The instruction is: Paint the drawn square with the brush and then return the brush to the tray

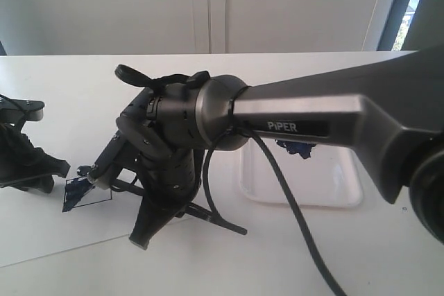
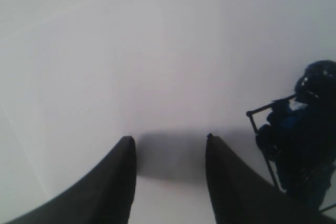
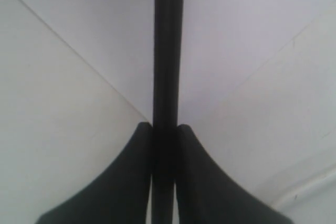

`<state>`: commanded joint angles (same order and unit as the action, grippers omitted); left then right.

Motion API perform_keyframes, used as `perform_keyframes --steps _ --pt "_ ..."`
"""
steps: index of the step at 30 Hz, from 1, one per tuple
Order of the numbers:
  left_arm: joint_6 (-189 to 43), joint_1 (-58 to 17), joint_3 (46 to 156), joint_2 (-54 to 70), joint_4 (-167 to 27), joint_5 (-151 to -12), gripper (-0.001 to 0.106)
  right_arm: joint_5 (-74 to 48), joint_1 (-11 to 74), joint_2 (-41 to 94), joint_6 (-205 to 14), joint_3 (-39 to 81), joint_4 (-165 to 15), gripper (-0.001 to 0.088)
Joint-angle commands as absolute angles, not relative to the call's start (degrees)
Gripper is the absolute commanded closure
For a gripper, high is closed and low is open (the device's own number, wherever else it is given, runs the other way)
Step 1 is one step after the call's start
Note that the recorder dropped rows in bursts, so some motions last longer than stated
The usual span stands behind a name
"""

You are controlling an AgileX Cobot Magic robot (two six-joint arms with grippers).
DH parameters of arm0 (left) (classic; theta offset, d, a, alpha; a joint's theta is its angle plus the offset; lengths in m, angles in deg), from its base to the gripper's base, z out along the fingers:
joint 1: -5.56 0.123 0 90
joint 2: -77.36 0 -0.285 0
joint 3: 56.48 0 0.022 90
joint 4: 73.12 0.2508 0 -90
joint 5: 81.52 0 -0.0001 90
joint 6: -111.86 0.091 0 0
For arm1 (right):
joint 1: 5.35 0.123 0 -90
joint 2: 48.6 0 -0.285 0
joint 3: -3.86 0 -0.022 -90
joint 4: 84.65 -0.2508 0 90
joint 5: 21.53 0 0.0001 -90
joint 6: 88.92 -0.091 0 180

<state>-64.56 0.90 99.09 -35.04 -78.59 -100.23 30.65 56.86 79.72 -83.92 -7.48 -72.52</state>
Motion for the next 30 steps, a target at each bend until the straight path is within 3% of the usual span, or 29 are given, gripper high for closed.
perform_keyframes --steps 30 --pt "-64.56 0.9 99.09 -35.04 -78.59 -100.34 0.057 32.42 58.64 80.24 -85.8 -8.15 -68.07 0.0868"
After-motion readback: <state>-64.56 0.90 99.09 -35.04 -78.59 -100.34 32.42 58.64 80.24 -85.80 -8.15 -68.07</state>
